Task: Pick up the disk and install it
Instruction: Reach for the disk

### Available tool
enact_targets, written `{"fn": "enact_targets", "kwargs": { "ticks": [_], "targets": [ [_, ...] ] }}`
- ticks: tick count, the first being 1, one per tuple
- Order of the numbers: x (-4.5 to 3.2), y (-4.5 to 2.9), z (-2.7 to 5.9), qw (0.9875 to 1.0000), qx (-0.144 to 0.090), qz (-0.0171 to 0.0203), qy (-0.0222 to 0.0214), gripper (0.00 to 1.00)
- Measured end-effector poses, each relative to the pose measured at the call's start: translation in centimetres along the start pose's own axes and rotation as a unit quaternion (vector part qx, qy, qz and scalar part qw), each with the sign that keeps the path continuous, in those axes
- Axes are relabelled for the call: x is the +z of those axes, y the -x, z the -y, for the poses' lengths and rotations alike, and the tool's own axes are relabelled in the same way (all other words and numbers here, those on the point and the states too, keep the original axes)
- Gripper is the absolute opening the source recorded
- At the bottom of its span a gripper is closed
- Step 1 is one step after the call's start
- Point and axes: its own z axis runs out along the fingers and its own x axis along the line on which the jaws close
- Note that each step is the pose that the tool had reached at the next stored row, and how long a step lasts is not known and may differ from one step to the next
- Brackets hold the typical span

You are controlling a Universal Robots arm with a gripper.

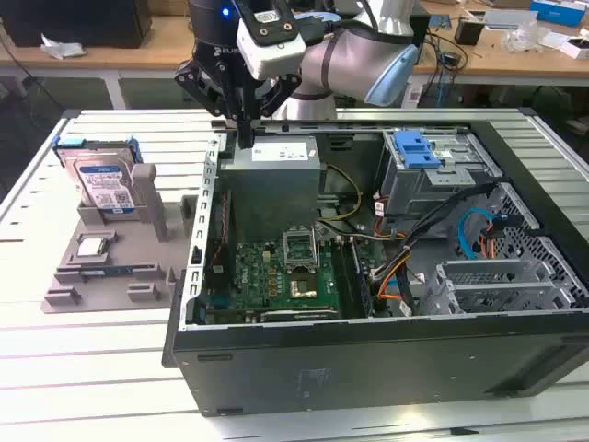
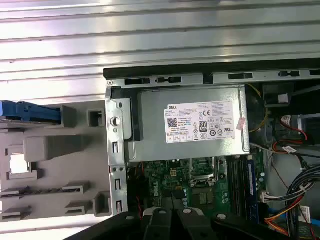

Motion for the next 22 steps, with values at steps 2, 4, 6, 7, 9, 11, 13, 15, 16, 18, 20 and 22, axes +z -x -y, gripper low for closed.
{"fn": "enact_targets", "kwargs": {
  "ticks": [2,4,6,7,9,11,13,15,16,18,20,22],
  "targets": [
    [-0.02,-0.40,0.03,1.0000,0.000,0.0000,0.0000,0.11],
    [-0.03,-1.01,0.08,1.0000,0.000,0.0000,0.0000,0.11],
    [-0.04,-1.31,0.10,1.0000,0.000,0.0000,0.0000,0.11],
    [-0.04,-1.54,0.11,1.0000,0.000,0.0000,0.0000,0.11],
    [-0.05,-1.98,0.15,1.0000,0.000,0.0000,0.0000,0.11],
    [-0.06,-2.49,0.18,1.0000,0.000,0.0000,0.0000,0.11],
    [-0.09,-3.17,0.24,1.0000,0.000,0.0000,0.0000,0.11],
    [-0.09,-3.48,0.26,1.0000,0.000,0.0000,0.0000,0.11],
    [-0.10,-3.60,0.27,1.0000,0.000,0.0000,0.0000,0.11],
    [-0.10,-3.72,0.28,1.0000,0.000,0.0000,0.0000,0.11],
    [-0.10,-3.82,0.28,1.0000,0.000,0.0000,0.0000,0.11],
    [-0.10,-3.97,0.30,1.0000,0.000,0.0000,0.0000,0.11]
  ]
}}
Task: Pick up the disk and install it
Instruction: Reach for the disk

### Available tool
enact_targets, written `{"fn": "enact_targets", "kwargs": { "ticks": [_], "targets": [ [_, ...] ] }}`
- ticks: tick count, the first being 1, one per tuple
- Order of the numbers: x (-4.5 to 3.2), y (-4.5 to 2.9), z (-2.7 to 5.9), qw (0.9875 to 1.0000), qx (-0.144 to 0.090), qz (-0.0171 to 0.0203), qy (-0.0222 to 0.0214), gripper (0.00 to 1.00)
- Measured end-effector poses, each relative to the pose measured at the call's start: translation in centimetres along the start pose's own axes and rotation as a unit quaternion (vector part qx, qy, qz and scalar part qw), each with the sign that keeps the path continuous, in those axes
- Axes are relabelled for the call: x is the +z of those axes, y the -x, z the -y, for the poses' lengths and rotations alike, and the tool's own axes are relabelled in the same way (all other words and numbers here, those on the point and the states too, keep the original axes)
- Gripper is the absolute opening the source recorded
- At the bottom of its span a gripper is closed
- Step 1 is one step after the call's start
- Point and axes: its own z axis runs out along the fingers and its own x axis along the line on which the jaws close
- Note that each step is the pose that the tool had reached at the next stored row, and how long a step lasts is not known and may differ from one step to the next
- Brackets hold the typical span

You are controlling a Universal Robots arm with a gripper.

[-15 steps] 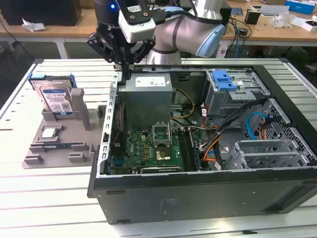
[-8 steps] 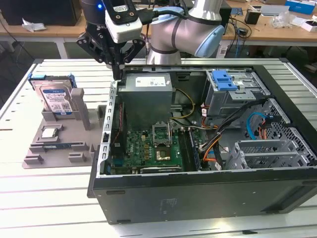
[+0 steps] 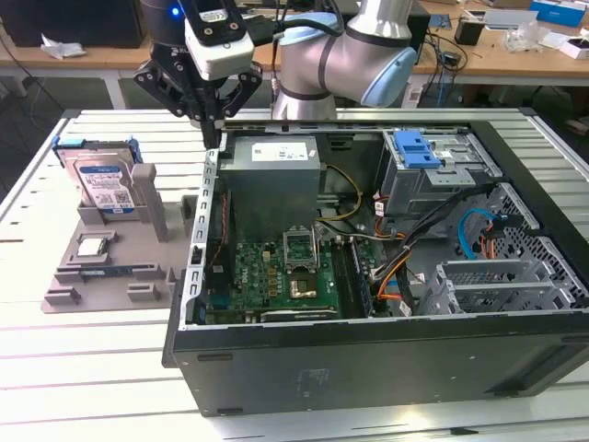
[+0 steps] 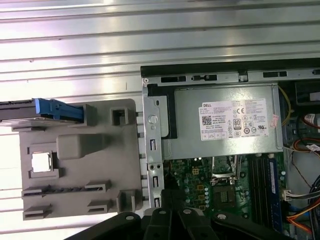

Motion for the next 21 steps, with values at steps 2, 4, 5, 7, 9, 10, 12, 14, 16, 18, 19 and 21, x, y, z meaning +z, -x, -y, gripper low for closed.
{"fn": "enact_targets", "kwargs": {
  "ticks": [2,4,5,7,9,10,12,14,16,18,19,21],
  "targets": [
    [-0.01,-0.19,0.01,1.0000,0.000,0.0000,0.0000,0.11],
    [-0.01,-0.36,0.02,1.0000,0.000,0.0000,0.0000,0.11],
    [-0.02,-0.46,0.03,1.0000,0.000,0.0000,0.0000,0.11],
    [-0.03,-0.68,0.05,1.0000,0.000,-0.0001,-0.0001,0.11],
    [-0.03,-0.95,0.07,1.0000,0.000,0.0000,0.0000,0.11],
    [-0.03,-1.08,0.08,1.0000,0.000,0.0000,0.0000,0.11],
    [-0.04,-1.37,0.10,1.0000,0.000,0.0000,0.0000,0.11],
    [-0.05,-1.83,0.13,1.0000,0.000,0.0000,0.0000,0.11],
    [-0.06,-2.17,0.16,1.0000,0.000,0.0000,0.0000,0.11],
    [-0.07,-2.62,0.19,1.0000,0.000,0.0000,0.0000,0.11],
    [-0.08,-2.76,0.20,1.0000,0.000,0.0000,0.0000,0.11],
    [-0.09,-3.04,0.22,1.0000,0.000,0.0000,0.0000,0.11]
  ]
}}
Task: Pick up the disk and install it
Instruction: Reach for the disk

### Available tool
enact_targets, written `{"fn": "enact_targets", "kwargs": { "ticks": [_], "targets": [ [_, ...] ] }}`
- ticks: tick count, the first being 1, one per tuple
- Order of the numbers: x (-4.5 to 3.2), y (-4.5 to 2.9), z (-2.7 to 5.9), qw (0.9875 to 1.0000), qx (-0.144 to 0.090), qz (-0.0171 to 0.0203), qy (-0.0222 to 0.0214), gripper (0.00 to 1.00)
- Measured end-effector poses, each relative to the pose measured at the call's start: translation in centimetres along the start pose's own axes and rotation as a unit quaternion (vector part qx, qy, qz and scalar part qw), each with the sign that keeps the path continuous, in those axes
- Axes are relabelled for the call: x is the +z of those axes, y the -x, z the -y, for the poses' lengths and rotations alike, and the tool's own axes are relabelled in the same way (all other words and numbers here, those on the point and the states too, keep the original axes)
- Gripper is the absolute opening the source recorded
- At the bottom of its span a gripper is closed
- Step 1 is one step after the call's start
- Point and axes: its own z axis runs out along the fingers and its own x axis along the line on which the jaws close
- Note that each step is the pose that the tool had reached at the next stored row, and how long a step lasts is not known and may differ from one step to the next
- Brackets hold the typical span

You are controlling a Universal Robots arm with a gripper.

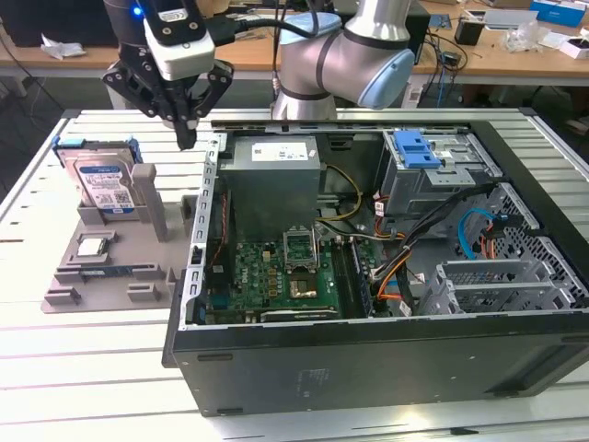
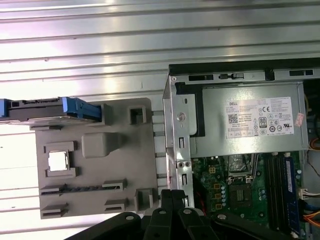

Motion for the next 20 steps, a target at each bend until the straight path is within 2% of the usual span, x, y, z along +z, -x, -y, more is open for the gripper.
{"fn": "enact_targets", "kwargs": {
  "ticks": [18,20],
  "targets": [
    [-0.09,-3.28,0.19,1.0000,0.000,0.0000,0.0000,0.11],
    [-0.09,-4.13,0.15,1.0000,0.000,0.0000,-0.0001,0.11]
  ]
}}
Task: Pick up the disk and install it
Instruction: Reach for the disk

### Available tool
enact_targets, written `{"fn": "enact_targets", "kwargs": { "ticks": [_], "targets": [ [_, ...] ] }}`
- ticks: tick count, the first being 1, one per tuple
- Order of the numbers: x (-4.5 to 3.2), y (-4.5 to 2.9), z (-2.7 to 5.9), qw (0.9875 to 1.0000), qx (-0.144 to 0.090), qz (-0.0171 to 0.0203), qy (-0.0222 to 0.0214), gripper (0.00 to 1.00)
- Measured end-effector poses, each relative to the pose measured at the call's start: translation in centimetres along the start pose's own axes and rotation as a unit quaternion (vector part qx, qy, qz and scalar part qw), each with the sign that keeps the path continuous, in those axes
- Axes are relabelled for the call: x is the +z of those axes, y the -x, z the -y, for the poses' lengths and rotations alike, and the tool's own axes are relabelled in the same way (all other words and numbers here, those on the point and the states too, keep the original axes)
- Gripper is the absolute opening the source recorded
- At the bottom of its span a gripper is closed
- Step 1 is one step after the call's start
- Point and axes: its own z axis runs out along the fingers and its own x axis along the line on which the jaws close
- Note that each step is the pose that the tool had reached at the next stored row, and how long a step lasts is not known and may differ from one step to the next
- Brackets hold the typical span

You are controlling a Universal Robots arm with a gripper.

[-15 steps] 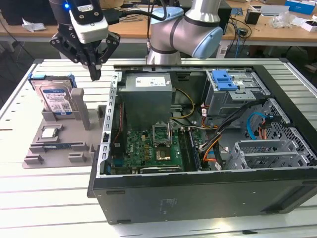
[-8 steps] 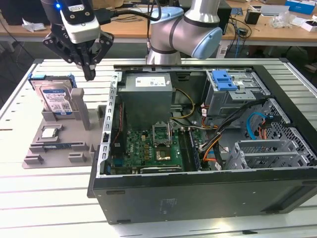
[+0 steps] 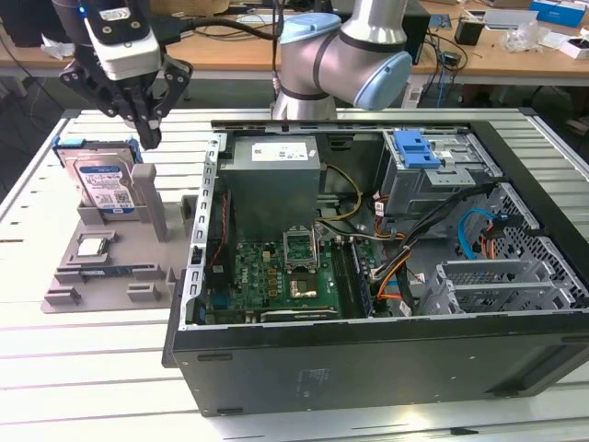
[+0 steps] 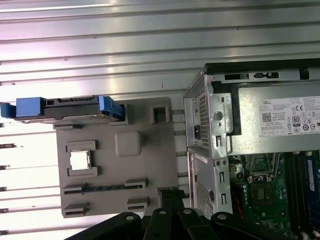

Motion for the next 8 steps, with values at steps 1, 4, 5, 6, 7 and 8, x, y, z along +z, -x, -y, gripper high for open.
{"fn": "enact_targets", "kwargs": {
  "ticks": [1,4,5,6,7,8],
  "targets": [
    [0.00,-0.24,-0.01,1.0000,0.000,0.0000,0.0000,0.11],
    [-0.02,-0.96,-0.04,1.0000,0.000,0.0000,0.0000,0.11],
    [-0.02,-1.12,-0.03,1.0000,0.000,0.0000,0.0000,0.11],
    [-0.03,-1.34,-0.03,1.0000,0.000,0.0000,0.0000,0.11],
    [-0.03,-1.52,-0.03,1.0000,0.000,0.0000,0.0000,0.11],
    [-0.03,-1.74,-0.02,1.0000,0.000,0.0000,0.0000,0.11]
  ]
}}
